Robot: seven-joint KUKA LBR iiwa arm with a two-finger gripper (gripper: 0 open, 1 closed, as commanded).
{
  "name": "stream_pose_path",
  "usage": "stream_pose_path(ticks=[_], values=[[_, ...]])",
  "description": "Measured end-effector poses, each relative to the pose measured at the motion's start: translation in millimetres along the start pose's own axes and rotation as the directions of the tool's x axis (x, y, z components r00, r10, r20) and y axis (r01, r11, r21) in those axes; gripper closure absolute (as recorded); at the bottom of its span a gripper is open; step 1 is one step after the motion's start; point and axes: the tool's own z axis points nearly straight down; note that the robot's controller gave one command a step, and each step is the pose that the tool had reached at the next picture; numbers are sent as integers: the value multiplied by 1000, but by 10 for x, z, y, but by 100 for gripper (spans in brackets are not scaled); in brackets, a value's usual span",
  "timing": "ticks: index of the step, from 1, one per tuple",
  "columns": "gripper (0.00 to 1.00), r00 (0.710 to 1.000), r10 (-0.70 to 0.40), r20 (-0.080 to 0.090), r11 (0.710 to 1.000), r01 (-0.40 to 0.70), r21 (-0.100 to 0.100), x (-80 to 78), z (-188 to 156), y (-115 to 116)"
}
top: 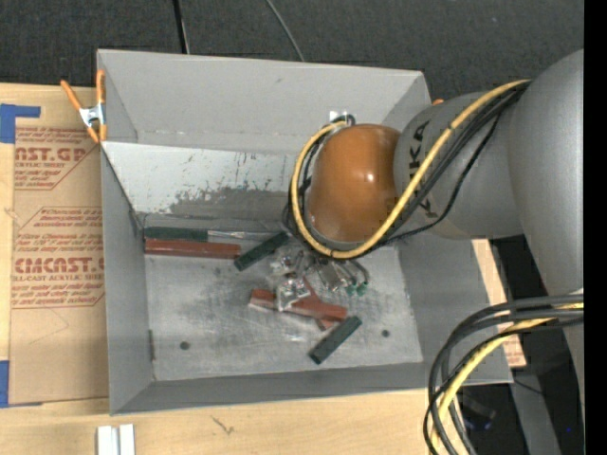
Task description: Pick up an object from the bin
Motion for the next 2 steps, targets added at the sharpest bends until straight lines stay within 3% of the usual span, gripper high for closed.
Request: stream_pose_path(ticks=[1, 2], values=[[100, 1000, -11, -15, 1000, 11, -4, 101, -223, -139], [0, 989, 146, -13, 989, -146, -1, -57, -85, -456]])
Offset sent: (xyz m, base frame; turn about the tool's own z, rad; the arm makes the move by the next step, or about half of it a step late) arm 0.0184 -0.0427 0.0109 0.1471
